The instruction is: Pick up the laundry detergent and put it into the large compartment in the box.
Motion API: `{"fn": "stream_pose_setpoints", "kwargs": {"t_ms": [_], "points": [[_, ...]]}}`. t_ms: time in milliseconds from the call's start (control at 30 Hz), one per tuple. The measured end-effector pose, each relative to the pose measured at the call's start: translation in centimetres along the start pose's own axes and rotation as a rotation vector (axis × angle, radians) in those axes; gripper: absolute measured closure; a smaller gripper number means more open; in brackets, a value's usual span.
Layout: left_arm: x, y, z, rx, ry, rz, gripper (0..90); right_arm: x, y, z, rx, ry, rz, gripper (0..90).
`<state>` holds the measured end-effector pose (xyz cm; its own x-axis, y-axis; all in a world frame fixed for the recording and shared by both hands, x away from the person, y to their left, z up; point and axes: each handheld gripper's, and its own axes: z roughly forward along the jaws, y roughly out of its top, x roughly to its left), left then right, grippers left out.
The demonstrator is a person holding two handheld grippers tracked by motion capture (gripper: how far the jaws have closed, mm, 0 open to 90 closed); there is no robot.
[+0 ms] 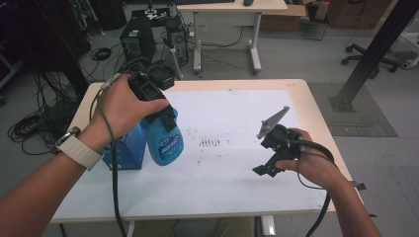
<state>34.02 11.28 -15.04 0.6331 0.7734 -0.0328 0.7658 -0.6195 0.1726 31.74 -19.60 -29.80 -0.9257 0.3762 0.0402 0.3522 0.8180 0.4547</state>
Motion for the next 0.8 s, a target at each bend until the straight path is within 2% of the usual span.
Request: {"fn": "stream_pose_setpoints", "kwargs": {"t_ms": [533, 800], "points": [[1.2, -0.3, -2.6, -0.013, 0.031, -0.083, 37.3, -0.1, -0.1, 0.1, -0.006, 0.0, 0.002, 9.6], [1.7, -0.3, -3.5, -0.023, 0.029, -0.115, 37.3, -0.1, 0.0, 0.1, -0.006, 0.0, 0.0, 9.6]]}}
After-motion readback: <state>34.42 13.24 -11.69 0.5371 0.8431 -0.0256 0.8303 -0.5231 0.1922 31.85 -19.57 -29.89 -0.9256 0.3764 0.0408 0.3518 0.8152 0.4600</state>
